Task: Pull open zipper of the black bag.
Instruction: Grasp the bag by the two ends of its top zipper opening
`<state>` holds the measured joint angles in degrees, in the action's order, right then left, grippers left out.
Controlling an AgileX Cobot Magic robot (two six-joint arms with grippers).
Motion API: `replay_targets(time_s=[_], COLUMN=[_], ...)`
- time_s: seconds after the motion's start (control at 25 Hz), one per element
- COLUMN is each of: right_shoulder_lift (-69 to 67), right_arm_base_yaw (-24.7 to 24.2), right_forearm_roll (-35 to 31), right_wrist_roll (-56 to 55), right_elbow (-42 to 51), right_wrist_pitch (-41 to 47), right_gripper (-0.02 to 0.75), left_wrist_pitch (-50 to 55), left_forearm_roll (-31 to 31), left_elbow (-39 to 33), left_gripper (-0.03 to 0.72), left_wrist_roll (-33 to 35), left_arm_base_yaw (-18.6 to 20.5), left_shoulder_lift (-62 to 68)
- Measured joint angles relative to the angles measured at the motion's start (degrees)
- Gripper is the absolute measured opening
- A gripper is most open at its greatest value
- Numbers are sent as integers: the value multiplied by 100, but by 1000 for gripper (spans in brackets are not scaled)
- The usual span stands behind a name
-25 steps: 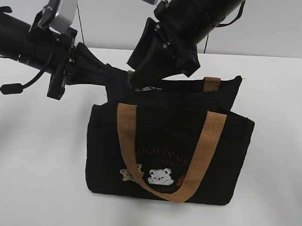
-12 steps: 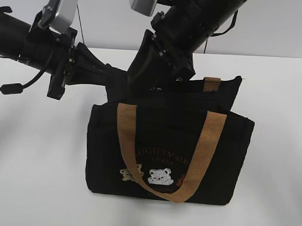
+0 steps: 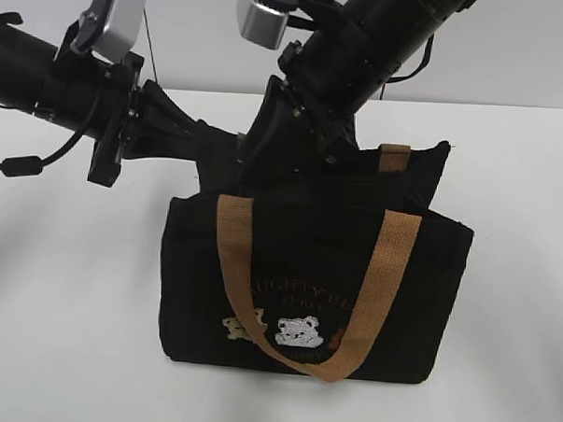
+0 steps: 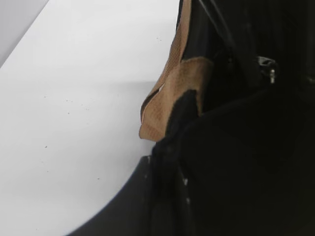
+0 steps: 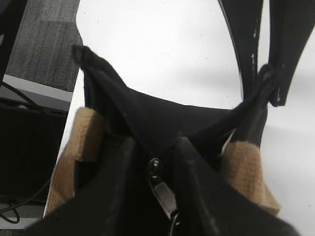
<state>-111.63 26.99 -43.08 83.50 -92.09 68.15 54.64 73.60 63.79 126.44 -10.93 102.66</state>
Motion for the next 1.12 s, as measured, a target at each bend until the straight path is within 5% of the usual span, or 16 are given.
replay_targets(time_s=[0.16, 1.12], right_shoulder_lift=[0, 325], right_arm_base_yaw=[0, -154], right_forearm_roll=[4, 738], right_wrist_roll=[-2, -347], right_elbow=[0, -22], right_wrist_pitch=[79, 61], right_gripper=[71, 71], left_wrist_pitch=[0, 18], left_forearm_roll=[-11, 63], left_elbow=[0, 0], left_gripper=[55, 55], left_wrist_roll=[0, 0], left_arm_base_yaw=[0, -46], left_shoulder_lift=[0, 0])
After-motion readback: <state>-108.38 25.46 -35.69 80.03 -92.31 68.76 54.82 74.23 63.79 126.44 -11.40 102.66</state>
